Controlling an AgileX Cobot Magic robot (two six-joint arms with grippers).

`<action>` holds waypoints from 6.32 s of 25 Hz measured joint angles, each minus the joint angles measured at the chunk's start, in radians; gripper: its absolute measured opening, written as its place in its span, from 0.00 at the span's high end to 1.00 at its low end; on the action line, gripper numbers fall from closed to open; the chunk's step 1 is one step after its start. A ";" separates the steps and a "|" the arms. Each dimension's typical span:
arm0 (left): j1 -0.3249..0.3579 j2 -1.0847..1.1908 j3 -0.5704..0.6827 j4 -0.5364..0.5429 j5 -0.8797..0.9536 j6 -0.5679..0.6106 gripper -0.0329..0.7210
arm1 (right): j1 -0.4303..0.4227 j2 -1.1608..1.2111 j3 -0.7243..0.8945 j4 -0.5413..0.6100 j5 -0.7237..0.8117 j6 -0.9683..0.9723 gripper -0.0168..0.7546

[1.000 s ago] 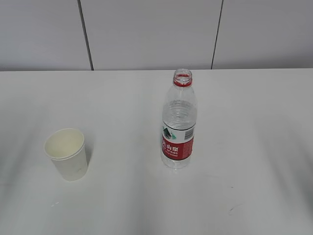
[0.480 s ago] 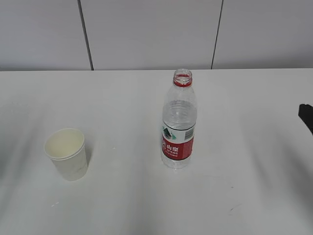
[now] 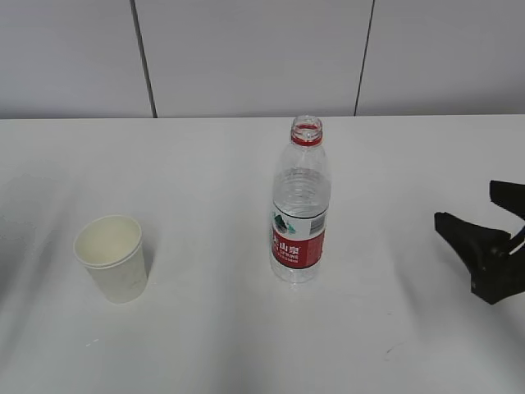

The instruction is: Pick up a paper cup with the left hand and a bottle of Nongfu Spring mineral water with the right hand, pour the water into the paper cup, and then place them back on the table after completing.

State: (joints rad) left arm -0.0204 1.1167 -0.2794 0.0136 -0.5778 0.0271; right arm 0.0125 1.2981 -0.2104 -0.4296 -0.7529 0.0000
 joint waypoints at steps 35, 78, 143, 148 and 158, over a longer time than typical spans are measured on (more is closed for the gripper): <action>0.000 0.746 0.159 0.412 -0.567 -0.049 0.28 | 0.000 0.346 -0.008 -0.134 -0.338 0.000 0.22; 0.000 0.879 -0.082 0.737 -0.566 -0.156 0.34 | 0.000 0.639 -0.236 -0.377 -0.392 0.009 0.22; -0.021 0.836 -0.417 1.166 -0.437 -0.592 0.44 | 0.126 0.873 -0.815 -0.559 -0.210 0.181 0.40; -0.128 0.836 -0.494 1.197 -0.355 -0.621 0.44 | 0.128 0.873 -0.906 -0.617 -0.142 0.201 0.40; -0.205 0.836 -0.561 1.138 -0.296 -0.627 0.44 | 0.128 0.873 -1.076 -0.742 -0.071 0.206 0.40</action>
State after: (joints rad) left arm -0.2257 1.9528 -0.8405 1.1512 -0.8734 -0.5999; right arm 0.1406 2.1715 -1.2861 -1.1717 -0.8242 0.2065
